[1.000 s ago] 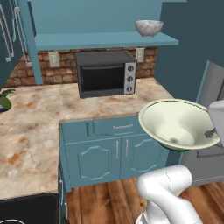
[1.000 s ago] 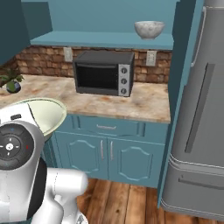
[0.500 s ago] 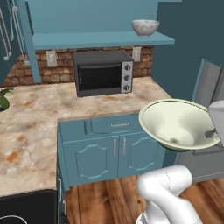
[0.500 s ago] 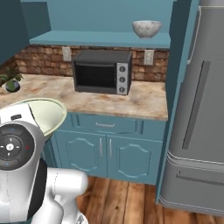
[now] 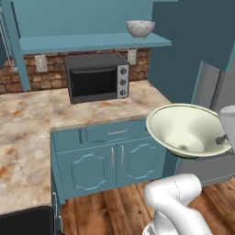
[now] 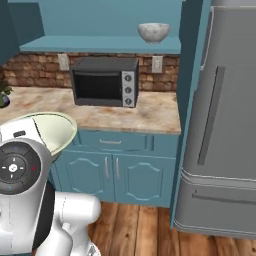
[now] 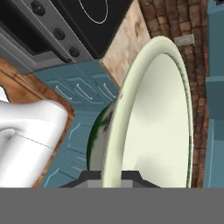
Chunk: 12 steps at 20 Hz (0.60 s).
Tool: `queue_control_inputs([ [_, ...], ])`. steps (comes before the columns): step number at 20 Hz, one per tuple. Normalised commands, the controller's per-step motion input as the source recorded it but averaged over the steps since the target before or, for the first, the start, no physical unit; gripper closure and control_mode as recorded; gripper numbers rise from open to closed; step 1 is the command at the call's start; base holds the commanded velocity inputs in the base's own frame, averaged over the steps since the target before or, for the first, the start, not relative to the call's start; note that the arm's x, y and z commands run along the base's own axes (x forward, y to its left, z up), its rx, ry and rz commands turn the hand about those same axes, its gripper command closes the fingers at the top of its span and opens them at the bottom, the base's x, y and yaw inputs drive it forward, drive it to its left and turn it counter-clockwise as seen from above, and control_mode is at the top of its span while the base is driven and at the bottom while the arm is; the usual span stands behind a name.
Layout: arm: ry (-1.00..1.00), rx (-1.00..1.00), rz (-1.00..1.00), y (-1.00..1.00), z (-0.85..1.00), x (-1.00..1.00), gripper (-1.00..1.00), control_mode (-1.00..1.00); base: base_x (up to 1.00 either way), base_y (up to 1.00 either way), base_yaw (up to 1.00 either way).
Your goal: Move the bowls from the cabinet to the plates on the dining table.
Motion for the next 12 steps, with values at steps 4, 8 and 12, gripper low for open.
queue_control_inputs([
  [4, 0.00, 0.00, 0.00, 0.00, 0.00, 0.00, 1.00, 1.00, 0.16, -0.35, -0.29],
  [8, 0.00, 0.00, 0.00, 0.00, 0.00, 0.00, 1.00, 1.00, 0.18, -0.37, -0.32],
  [12, 0.00, 0.00, 0.00, 0.00, 0.00, 0.00, 1.00, 1.00, 0.18, -0.32, -0.34],
])
